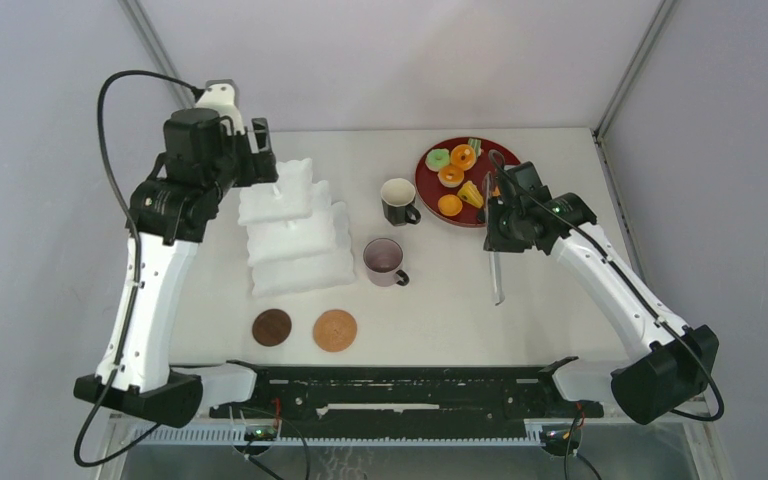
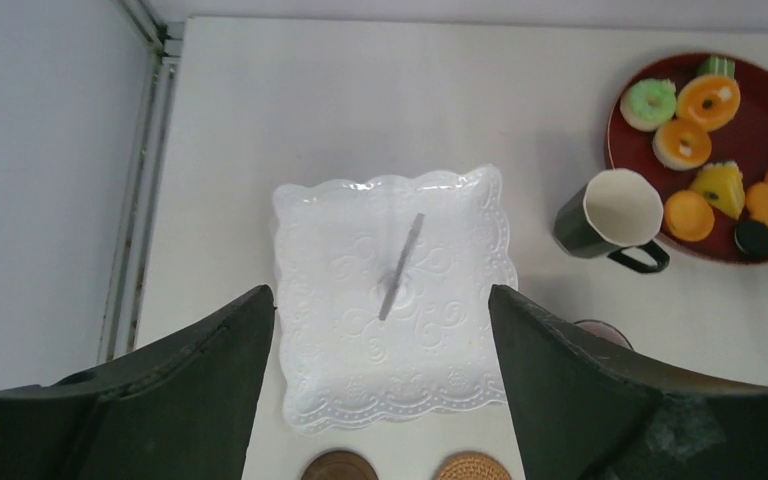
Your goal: Serve the afternoon tea
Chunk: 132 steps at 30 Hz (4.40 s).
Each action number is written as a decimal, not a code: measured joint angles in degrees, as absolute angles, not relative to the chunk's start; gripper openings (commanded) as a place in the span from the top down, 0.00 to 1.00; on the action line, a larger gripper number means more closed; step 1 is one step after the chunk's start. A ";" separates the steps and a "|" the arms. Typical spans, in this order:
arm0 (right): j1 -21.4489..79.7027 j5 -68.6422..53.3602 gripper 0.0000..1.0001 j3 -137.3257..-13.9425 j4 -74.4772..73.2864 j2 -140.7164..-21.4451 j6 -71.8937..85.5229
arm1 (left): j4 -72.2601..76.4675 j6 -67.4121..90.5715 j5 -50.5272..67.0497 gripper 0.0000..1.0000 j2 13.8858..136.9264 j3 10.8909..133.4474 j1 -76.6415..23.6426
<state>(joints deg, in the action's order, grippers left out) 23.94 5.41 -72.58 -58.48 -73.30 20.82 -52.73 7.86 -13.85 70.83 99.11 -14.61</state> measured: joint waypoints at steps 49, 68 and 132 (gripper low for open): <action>23.20 8.60 0.72 -71.02 -58.52 -73.71 21.58 | -35.29 4.14 0.99 0.54 92.95 106.74 -14.57; 18.85 11.03 0.71 -66.57 -58.06 -64.73 22.87 | -40.58 1.26 -27.35 0.27 90.94 120.46 -41.45; 7.57 0.91 0.71 -58.19 -56.29 -53.69 19.99 | -47.35 60.18 -45.89 1.00 130.74 113.58 -51.70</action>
<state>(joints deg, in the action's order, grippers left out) 7.57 0.91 -58.19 -56.29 -53.69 19.99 -47.35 60.18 -45.89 130.74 113.58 -51.70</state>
